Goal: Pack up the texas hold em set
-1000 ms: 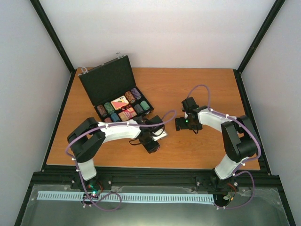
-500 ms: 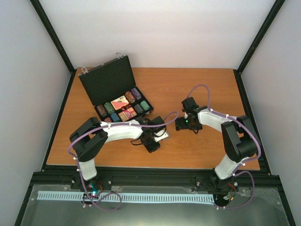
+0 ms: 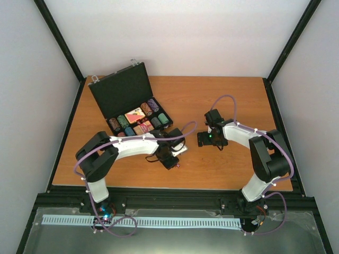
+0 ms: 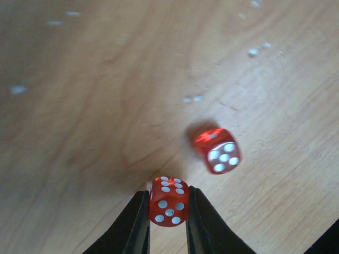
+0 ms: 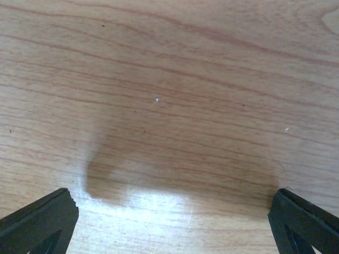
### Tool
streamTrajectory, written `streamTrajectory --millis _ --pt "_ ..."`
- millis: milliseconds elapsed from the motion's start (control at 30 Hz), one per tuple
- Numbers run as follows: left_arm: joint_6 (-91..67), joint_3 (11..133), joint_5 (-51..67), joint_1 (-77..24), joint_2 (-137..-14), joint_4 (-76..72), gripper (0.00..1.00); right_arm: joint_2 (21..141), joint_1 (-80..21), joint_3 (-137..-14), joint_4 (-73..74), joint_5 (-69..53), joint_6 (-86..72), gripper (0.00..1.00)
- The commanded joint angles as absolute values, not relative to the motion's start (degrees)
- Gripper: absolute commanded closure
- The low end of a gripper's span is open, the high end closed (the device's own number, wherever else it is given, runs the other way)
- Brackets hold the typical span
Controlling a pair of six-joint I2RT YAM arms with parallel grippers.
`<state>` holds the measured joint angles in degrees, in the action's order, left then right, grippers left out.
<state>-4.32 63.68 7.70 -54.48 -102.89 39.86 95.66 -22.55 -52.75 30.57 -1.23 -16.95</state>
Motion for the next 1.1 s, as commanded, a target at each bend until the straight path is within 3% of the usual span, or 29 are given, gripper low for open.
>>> streamTrajectory --millis 0,233,567,1067 --pt "-9.6 67.1 5.3 -48.2 -98.6 42.9 0.99 98.1 -22.5 -50.6 30.8 -2.6 -17.4 0.0" --pt "-19.0 77.9 -1.3 -34.4 -100.1 51.1 0.99 98.1 -22.6 -50.5 30.8 -3.0 -17.4 0.0" --pt "-34.2 81.6 -6.4 -20.3 -103.1 50.5 0.99 97.5 -22.6 -50.0 31.0 -3.0 -17.3 0.0" --pt "-40.6 78.8 -8.4 -17.1 -107.5 43.1 0.99 97.8 -22.6 -49.4 30.6 -3.5 -17.2 0.0"
